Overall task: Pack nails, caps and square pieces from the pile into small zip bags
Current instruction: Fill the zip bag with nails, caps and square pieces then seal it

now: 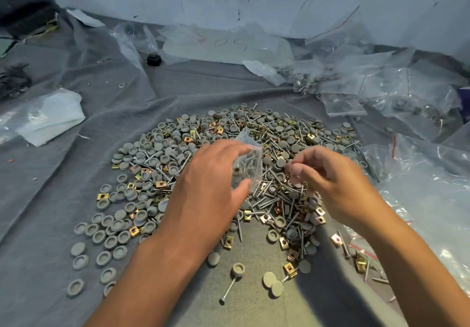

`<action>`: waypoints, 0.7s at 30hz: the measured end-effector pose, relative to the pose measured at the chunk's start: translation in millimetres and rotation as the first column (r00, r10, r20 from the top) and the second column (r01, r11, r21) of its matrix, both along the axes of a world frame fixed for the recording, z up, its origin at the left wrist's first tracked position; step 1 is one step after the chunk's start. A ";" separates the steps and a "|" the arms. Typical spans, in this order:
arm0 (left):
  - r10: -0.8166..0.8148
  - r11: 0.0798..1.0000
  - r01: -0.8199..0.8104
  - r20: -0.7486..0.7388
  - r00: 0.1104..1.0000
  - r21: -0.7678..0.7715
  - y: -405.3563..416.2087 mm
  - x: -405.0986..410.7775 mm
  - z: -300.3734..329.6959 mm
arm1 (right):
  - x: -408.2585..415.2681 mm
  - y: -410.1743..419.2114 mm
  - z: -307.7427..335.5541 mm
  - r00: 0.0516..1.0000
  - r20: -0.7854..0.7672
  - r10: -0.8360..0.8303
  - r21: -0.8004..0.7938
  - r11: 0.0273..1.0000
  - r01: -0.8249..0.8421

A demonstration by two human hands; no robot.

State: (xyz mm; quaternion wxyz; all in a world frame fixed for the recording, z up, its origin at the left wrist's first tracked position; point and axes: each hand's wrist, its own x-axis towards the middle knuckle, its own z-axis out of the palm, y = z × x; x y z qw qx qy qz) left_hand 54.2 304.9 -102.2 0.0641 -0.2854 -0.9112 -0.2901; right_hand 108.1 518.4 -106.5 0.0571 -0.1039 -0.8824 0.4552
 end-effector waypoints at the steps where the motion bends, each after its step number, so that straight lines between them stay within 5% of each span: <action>1: 0.000 1.000 0.000 0.000 1.000 0.001 0.0 0.2 0.2 | 0.6 1.1 2.4 1.000 -0.005 -0.004 -0.071 0.997 0.003; 3: -0.002 1.000 0.002 0.003 1.000 0.008 -0.1 0.3 0.5 | -0.6 4.7 4.7 1.000 -0.002 -0.025 -0.084 0.996 0.025; 6: -0.008 1.000 0.008 0.005 1.000 0.009 -0.7 0.8 0.6 | -0.1 11.2 -0.5 1.000 0.015 -0.026 0.180 0.983 0.023; 10: -0.011 1.000 0.011 0.001 1.000 -0.002 -0.1 0.9 1.4 | 3.8 8.1 -10.6 0.986 0.166 0.030 0.479 0.871 -0.107; 14: -0.016 1.000 0.016 0.003 1.000 0.002 -0.4 0.6 1.5 | 5.9 4.0 -8.8 0.973 0.207 0.104 0.599 0.773 -0.210; 18: -0.014 1.000 0.014 0.005 1.000 0.001 -0.3 0.7 1.8 | 4.1 1.3 -8.8 0.979 0.184 0.083 0.609 0.772 -0.180; 21: -0.013 1.000 0.013 0.003 1.000 -0.004 -0.2 0.6 2.2 | 4.0 0.9 -3.7 0.993 0.100 0.056 0.286 0.955 -0.083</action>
